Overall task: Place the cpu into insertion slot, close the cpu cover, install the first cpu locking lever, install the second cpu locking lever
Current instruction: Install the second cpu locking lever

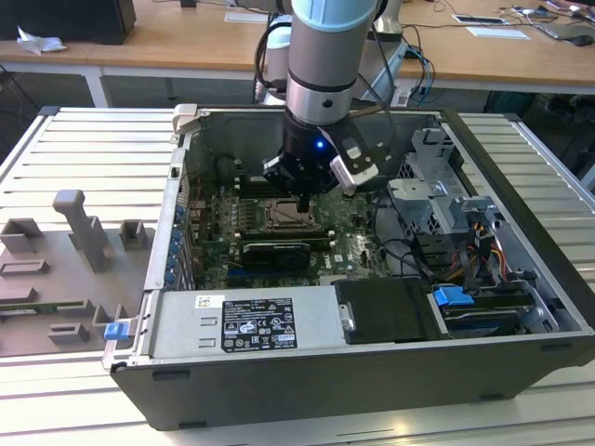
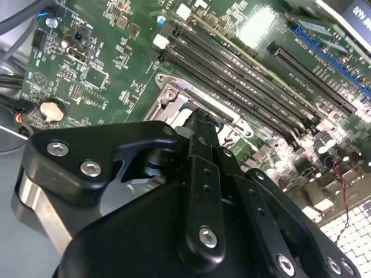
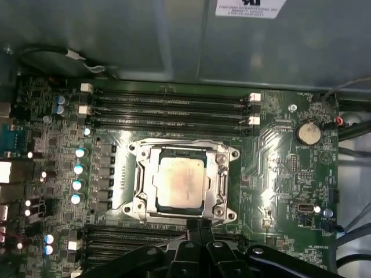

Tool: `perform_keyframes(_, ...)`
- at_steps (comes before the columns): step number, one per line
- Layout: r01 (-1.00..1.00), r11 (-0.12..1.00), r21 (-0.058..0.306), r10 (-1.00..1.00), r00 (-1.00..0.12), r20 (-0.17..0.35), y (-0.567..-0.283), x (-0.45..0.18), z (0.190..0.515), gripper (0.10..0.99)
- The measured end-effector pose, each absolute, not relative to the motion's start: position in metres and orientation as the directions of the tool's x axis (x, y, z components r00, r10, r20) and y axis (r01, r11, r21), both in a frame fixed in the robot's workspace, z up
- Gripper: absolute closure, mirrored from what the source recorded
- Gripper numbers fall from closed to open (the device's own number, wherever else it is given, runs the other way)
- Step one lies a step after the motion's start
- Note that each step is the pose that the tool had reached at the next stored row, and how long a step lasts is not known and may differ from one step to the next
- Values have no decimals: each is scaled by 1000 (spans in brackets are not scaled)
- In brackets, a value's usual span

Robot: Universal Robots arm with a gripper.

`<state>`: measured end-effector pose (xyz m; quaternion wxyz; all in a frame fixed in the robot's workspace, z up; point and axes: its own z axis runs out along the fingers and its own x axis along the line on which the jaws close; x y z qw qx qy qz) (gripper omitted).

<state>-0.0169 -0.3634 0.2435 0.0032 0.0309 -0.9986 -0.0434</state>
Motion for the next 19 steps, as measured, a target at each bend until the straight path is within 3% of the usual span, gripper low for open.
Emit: perform_keyframes(19,-73,992,99,-74,-997,3,-374,-48,236,980)
